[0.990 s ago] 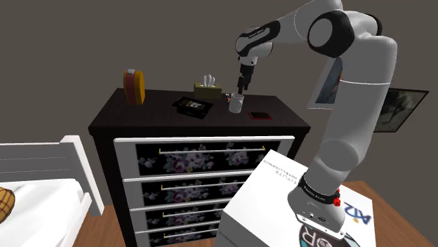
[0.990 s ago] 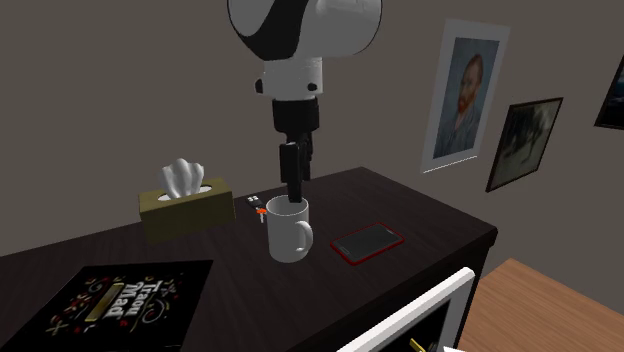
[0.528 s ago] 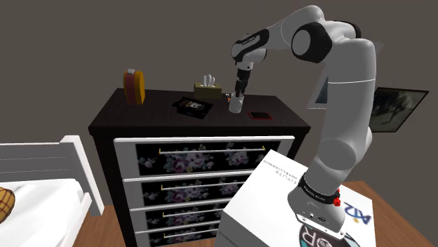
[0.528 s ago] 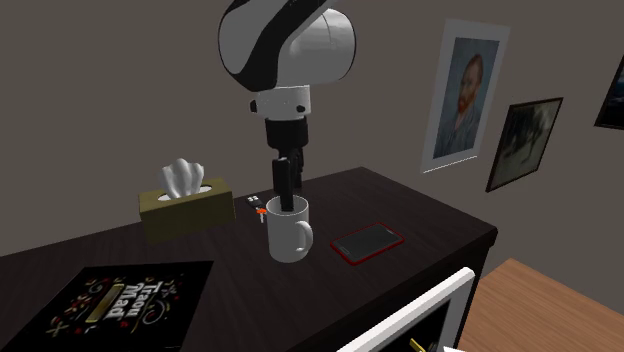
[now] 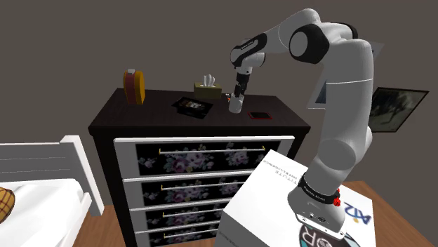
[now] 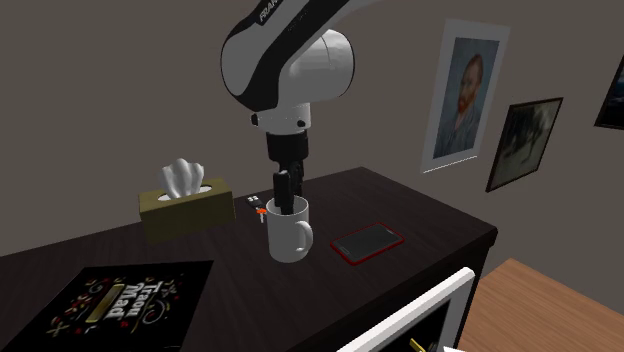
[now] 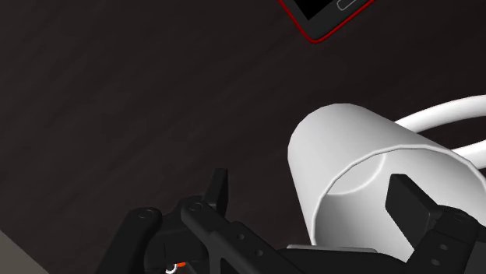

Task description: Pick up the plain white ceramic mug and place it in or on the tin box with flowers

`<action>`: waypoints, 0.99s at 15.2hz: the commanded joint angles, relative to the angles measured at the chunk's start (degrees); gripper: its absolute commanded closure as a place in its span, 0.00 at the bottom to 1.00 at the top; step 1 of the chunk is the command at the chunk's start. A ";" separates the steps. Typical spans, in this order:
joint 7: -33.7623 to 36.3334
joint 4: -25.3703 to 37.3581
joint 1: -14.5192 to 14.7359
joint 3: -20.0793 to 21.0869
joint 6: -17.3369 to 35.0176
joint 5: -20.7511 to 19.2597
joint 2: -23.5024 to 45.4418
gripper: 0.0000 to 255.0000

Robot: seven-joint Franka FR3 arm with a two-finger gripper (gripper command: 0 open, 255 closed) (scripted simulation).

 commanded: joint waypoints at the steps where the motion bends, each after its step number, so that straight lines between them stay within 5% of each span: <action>1: -0.01 0.02 -0.01 0.00 0.02 0.01 0.03 0.00; 3: -0.01 0.01 -0.01 0.00 0.01 0.01 0.02 0.00; 4: -0.01 0.01 -0.01 0.00 0.01 0.01 0.02 1.00; 15: 0.16 0.65 0.07 -0.14 -1.25 -0.28 -0.64 1.00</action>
